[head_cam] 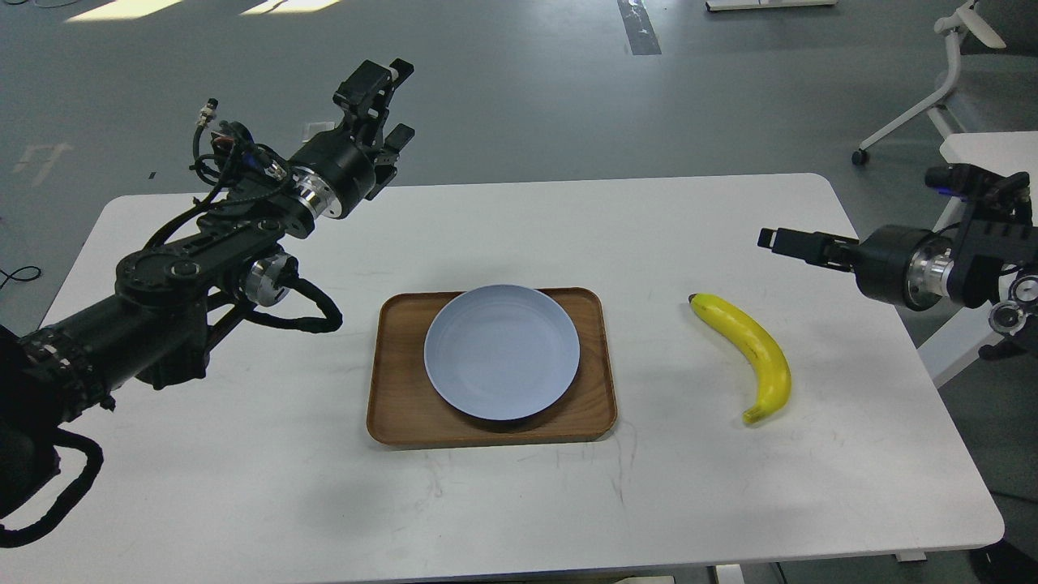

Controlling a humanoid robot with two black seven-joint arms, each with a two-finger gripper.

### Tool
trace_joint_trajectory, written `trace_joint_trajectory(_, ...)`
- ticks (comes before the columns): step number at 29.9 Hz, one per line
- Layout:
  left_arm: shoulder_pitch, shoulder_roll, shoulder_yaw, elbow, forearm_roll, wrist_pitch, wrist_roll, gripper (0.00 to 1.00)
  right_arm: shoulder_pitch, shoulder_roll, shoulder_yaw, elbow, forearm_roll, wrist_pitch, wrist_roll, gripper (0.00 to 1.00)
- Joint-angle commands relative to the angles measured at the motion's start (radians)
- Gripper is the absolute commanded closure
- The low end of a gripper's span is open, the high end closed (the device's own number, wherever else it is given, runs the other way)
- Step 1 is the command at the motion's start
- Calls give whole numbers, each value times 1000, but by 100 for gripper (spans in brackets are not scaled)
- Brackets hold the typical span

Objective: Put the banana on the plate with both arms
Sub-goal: 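Release the plate and lift the left gripper away from the tray, then grasp the yellow banana with the right gripper, then lift the banana with the right gripper and move it over the plate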

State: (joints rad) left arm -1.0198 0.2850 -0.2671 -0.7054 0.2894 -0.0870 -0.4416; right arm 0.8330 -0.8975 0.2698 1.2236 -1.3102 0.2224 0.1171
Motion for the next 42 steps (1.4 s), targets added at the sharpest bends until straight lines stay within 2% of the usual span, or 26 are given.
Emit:
trace_joint_trajectory(1,33,3,-83,0,-13,-19,52,2,-6,19,-81,-29,-64,-50,6,8)
trace_joint_trajectory(4,53,13,-93,0,-13,-17,47,2,-8,77,-155,-62,-67,-100,15,9)
trace_joint_trajectory(7,58,26,-93,0,-13,-17,46,2,-8,98,-181,-105,-67,-106,18,11)
trace_joint_trajectory(9,69,37,-95,-2,-13,-14,31,2,-12,111,-193,-140,-66,-107,38,16)
trace_joint_trajectory(12,78,43,-95,-2,-13,-10,8,2,-21,147,-199,-142,-66,-107,42,18)
trace_joint_trajectory(15,89,54,-95,-2,-12,-8,3,2,-23,176,-202,-144,-66,-107,42,21)
trace_joint_trajectory(22,99,71,-95,-2,-12,-7,-9,2,-20,181,-245,-142,-67,-107,44,21)
trace_joint_trajectory(24,101,72,-93,-2,-12,-7,-11,2,-18,181,-282,-141,-70,-107,44,29)
trace_joint_trajectory(26,110,72,-93,0,-7,-5,-11,2,-17,181,-311,-142,-124,-107,44,54)
trace_joint_trajectory(27,110,72,-93,0,-7,-5,-11,2,-17,181,-311,-142,-124,-107,44,54)
trace_joint_trajectory(28,110,72,-89,0,-6,-5,-11,2,-17,180,-313,-142,-150,-107,50,65)
trace_joint_trajectory(29,112,69,-87,1,-4,-4,-11,2,-17,180,-311,-142,-156,-109,67,73)
trace_joint_trajectory(32,116,65,-84,7,-3,-2,-11,2,-9,181,-311,-142,-161,-146,111,89)
trace_joint_trajectory(35,119,63,-84,11,-1,-2,-11,2,6,183,-307,-142,-161,-182,124,90)
trace_joint_trajectory(37,119,62,-84,11,-1,-2,-12,2,34,183,-308,-141,-161,-192,133,95)
trace_joint_trajectory(41,118,62,-84,11,1,0,-12,2,84,183,-311,-138,-167,-212,186,97)
trace_joint_trajectory(42,118,62,-84,11,1,0,-12,2,118,190,-317,-136,-172,-219,214,98)
